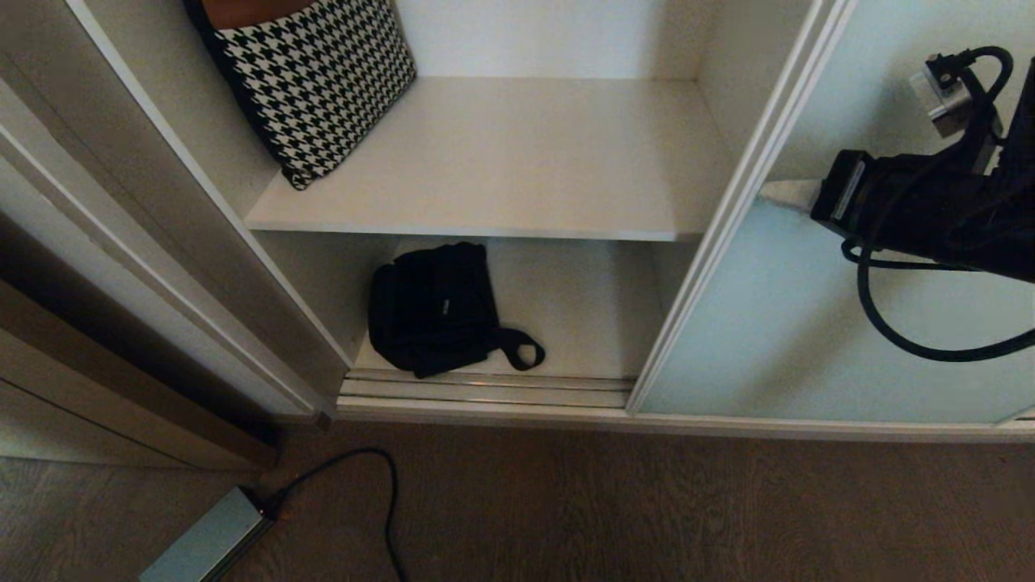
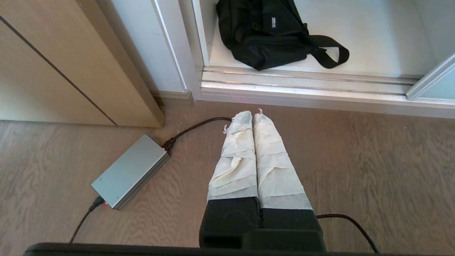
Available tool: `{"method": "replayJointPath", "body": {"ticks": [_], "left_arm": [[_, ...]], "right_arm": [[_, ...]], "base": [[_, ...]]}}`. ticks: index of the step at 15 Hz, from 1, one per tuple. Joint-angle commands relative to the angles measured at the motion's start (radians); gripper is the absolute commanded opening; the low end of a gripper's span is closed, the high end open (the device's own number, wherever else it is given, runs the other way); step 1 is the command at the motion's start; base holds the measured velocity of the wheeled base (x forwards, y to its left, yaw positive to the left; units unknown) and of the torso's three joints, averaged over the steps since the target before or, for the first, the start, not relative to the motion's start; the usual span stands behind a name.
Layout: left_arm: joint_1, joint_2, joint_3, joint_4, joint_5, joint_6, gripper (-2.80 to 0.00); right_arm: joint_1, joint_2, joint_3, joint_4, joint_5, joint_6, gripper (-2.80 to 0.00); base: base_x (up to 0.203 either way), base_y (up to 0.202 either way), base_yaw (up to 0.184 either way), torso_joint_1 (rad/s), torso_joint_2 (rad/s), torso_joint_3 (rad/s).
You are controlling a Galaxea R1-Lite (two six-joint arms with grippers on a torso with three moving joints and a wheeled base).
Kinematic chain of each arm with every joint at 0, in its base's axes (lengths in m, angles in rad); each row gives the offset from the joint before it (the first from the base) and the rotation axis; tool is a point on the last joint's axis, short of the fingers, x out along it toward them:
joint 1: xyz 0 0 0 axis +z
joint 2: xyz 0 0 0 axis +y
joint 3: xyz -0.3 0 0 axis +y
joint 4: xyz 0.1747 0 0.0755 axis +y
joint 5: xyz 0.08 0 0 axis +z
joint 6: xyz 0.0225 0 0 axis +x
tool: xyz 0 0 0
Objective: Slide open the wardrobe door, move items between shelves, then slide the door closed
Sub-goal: Close the door
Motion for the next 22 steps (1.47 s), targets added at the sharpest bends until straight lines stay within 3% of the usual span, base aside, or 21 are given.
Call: {"method": "replayJointPath", "body": {"ticks": [1, 8, 19, 22], "left_arm": [[0.001, 0.000, 0.000, -0.001, 0.000, 0.000, -2.80], [0.001, 0.000, 0.000, 0.000, 0.000, 0.000, -2.80], [0.001, 0.000, 0.000, -0.001, 0.000, 0.001, -2.80], [0.001, 0.000, 0.000, 0.000, 0.000, 0.000, -2.80]], "right_arm": [[0.005, 0.049, -0.003, -0.003, -0.002, 0.002, -2.80], [0.018, 0.074, -0.042, -0.022, -0.024, 0.042, -2.80], [0.246, 0.224, -0.211, -0.022, -0.089, 0.036, -2.80], [0.307, 0.156, -0.184, -0.018, -0.094, 0.036, -2.80]], "base": [[0.000, 0.000, 0.000, 0.000, 0.00, 0.000], [0.000, 0.000, 0.000, 0.000, 0.00, 0.000], [0.000, 0.000, 0.000, 0.000, 0.00, 0.000], [0.000, 0.000, 0.000, 0.000, 0.00, 0.000]]}}
